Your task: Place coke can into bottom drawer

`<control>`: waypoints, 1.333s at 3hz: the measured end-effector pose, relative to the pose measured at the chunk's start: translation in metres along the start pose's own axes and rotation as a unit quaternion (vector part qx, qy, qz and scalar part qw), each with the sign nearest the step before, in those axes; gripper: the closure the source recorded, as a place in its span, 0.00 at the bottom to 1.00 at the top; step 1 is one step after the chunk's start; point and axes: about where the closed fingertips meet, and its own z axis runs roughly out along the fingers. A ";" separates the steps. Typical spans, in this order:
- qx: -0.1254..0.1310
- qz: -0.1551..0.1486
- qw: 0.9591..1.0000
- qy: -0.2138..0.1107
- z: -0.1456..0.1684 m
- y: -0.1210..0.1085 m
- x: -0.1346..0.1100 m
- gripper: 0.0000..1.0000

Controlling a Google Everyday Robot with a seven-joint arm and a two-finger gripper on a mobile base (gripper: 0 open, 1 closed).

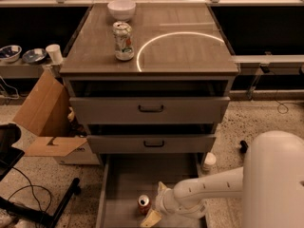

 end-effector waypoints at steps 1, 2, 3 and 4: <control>0.030 0.000 0.999 0.038 -0.049 -0.018 0.024 0.00; 0.052 -0.021 0.994 0.089 -0.148 -0.040 0.044 0.00; 0.028 -0.038 0.992 0.118 -0.198 -0.042 0.042 0.00; 0.002 -0.037 0.988 0.148 -0.248 -0.027 0.046 0.00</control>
Offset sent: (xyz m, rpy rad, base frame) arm -0.0134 -0.1926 0.1480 -0.2987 -0.0520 -0.0025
